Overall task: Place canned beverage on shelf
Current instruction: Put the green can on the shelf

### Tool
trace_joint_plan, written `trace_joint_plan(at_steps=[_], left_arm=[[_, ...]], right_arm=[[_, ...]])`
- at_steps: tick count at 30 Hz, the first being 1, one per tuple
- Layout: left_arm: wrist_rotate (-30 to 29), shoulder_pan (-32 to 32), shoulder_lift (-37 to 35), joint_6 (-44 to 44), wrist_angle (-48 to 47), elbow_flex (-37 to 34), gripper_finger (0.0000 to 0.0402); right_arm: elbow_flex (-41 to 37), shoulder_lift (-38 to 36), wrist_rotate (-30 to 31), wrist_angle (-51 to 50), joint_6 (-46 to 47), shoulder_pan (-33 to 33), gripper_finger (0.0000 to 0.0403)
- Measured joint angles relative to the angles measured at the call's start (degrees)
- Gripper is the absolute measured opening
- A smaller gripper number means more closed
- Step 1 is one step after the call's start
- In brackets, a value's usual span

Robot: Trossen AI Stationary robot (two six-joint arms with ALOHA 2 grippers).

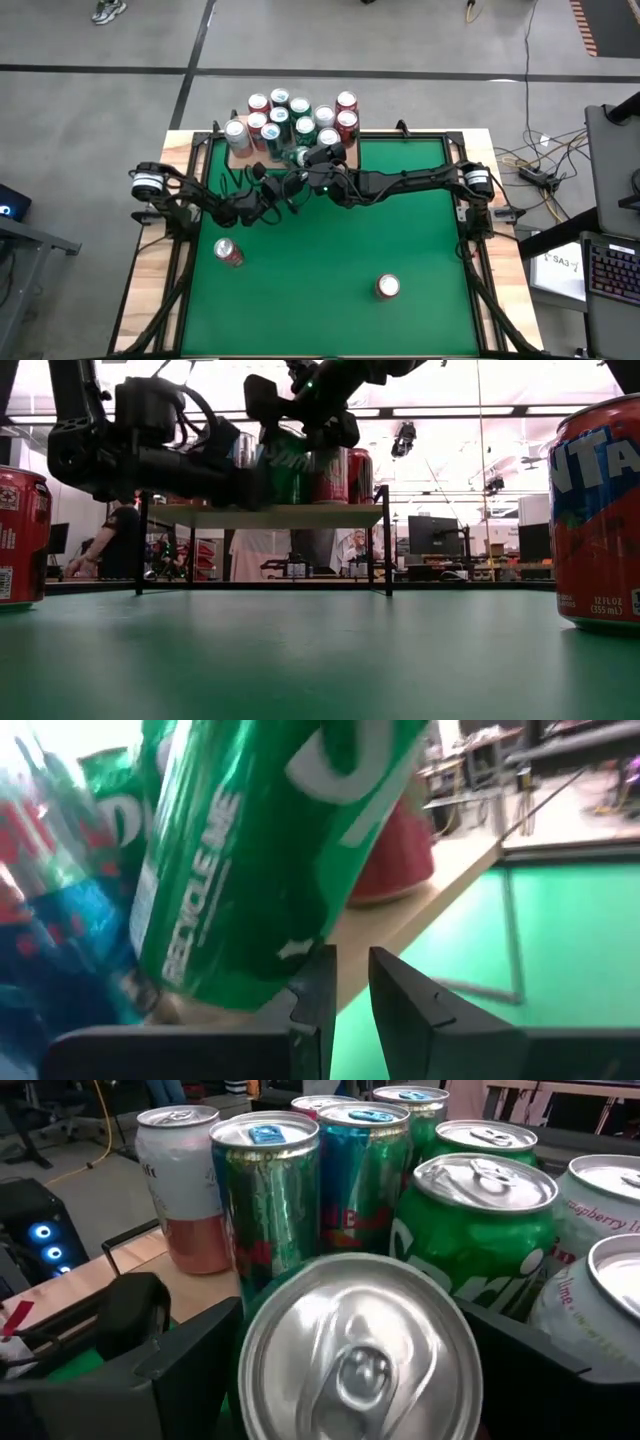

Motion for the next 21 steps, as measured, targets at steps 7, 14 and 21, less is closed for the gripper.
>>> trace_joint_plan(at_steps=[7,14,21], left_arm=[[4.13,0.35,0.17,-2.62,-1.67,-0.35,0.0047],[5.21,0.82,0.08,-4.25,-0.86,-0.19,0.0047],[5.27,0.84,0.06,-4.59,-0.92,-0.19,0.0047]], right_arm=[[0.02,0.0,0.25,0.31,-0.01,0.02,0.0326],[0.02,-0.02,0.25,0.22,-0.75,0.02,0.0326],[0.04,-0.47,-0.91,-2.85,-2.03,0.74,0.0326]])
